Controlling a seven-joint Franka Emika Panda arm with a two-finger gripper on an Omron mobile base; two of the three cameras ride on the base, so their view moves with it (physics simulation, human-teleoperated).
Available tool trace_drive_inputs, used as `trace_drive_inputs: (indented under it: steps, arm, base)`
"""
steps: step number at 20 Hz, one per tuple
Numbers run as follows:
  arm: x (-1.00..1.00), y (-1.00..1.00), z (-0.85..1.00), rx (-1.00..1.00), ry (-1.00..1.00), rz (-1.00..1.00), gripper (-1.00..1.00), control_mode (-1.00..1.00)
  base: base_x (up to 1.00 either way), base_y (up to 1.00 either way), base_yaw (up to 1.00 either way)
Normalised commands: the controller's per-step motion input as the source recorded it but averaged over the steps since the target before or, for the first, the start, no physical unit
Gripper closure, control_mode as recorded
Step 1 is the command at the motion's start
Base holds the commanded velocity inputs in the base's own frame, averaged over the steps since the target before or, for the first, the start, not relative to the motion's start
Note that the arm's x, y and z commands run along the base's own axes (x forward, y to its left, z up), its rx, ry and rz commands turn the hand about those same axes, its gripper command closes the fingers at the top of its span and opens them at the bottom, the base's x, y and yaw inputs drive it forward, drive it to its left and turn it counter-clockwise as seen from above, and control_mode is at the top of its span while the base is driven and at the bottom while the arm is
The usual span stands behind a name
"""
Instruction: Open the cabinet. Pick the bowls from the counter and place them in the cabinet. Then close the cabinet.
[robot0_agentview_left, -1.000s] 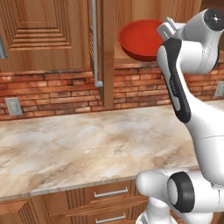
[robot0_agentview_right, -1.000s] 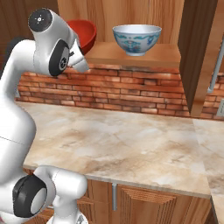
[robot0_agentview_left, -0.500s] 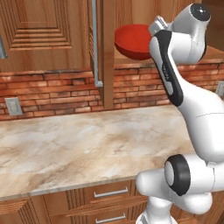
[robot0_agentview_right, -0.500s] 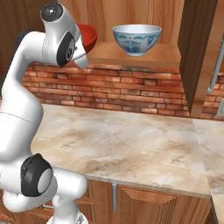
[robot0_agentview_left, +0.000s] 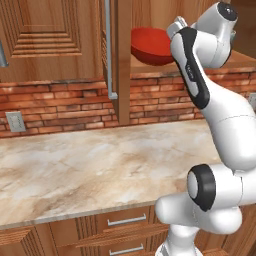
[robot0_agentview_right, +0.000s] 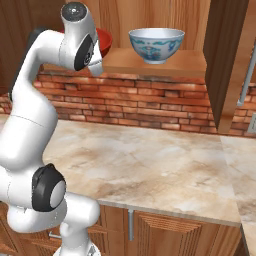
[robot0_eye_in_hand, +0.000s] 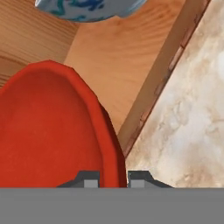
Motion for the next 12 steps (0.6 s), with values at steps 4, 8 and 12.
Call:
trace_drive_inputs:
  steps: [4, 8, 12]
  arm:
    - [0.50, 0.03, -0.08, 0.01, 0.00, 0.02, 1.00, -1.00]
    - [0.46, 0.00, -0.05, 0.03, 0.00, 0.02, 1.00, -1.00]
    - [0.48, 0.00, -0.05, 0.03, 0.00, 0.03, 1.00, -1.00]
  base:
    - [0.00, 0.00, 0.00]
    - [0.00, 0.00, 0.00]
    - [0.00, 0.00, 0.00]
